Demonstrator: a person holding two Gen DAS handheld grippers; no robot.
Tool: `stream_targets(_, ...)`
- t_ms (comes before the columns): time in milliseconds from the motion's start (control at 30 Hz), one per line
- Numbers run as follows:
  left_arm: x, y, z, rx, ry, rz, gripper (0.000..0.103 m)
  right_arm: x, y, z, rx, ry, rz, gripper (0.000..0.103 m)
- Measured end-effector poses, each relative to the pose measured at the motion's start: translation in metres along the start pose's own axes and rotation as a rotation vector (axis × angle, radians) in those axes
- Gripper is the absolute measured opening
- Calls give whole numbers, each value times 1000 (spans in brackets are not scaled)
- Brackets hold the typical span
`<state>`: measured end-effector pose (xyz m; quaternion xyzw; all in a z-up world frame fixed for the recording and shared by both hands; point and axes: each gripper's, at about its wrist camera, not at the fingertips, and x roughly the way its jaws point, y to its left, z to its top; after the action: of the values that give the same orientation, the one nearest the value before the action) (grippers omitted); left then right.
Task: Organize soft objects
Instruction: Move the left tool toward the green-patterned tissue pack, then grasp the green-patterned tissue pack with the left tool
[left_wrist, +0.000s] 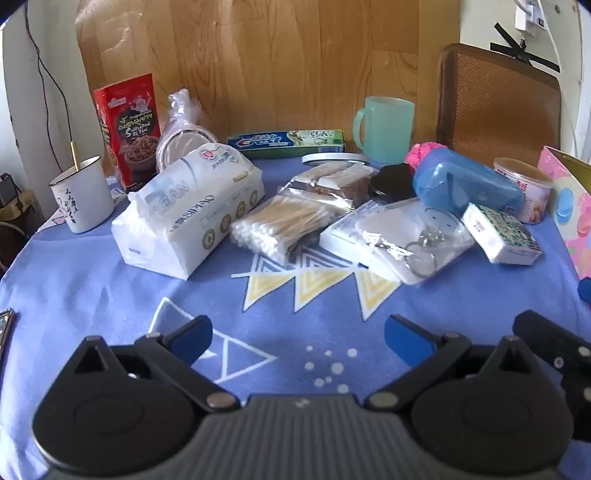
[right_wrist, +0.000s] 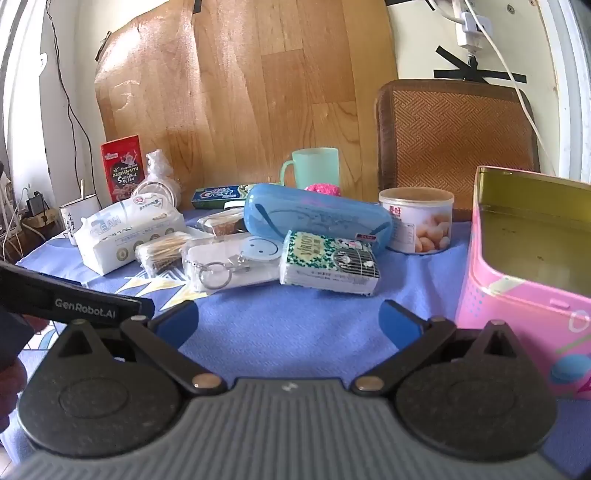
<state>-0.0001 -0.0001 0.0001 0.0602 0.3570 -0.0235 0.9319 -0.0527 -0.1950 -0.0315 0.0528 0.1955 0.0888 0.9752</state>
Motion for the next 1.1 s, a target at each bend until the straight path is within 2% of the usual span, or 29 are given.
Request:
stream_targets(100,1,-1,1,7,-21,-8,103,-1,0,-1,3,-3,-1,103)
stream_targets(233,3,15,-9,-32,-90,-109,98,1,1,-1,2,14,-2,103)
stream_targets(300,2,29,-14,-107,-127,-158,98,1,1,0,-6,10,-2,103)
stream_targets(367,3,45,-14,-174,-142,-161,96,2,2,0,-14,8,-4,103)
stream_targets(433,6,50,-10,-169,-130,-119,85,2,5,-1,-32,4,-10,103)
stream_targets(467,8,53,-10,-162,-129,-98,84,2,5,-1,-36,3,-16,102)
stream_targets(500,10,56,-11,-164,-124,-86,84,2,6,-1,-41,4,-21,98)
stream_targets(633,14,65,-14,-204,-125,-138,87,6,10,2,-67,25,-27,85)
stream_targets(700,14,64,-14,-194,-127,-153,87,11,11,7,-78,30,-22,84)
stream_targets(867,15,66,-16,-200,-132,-181,88,34,7,30,-126,5,-99,87)
stream_targets(933,15,68,-16,-206,-133,-192,88,51,0,40,-122,43,-118,95)
stream_targets(1033,15,71,-17,-224,-138,-209,88,82,-11,44,-110,168,-114,95)
stream_targets(1100,15,72,-17,-232,-140,-216,88,96,-21,41,-44,252,-92,92)
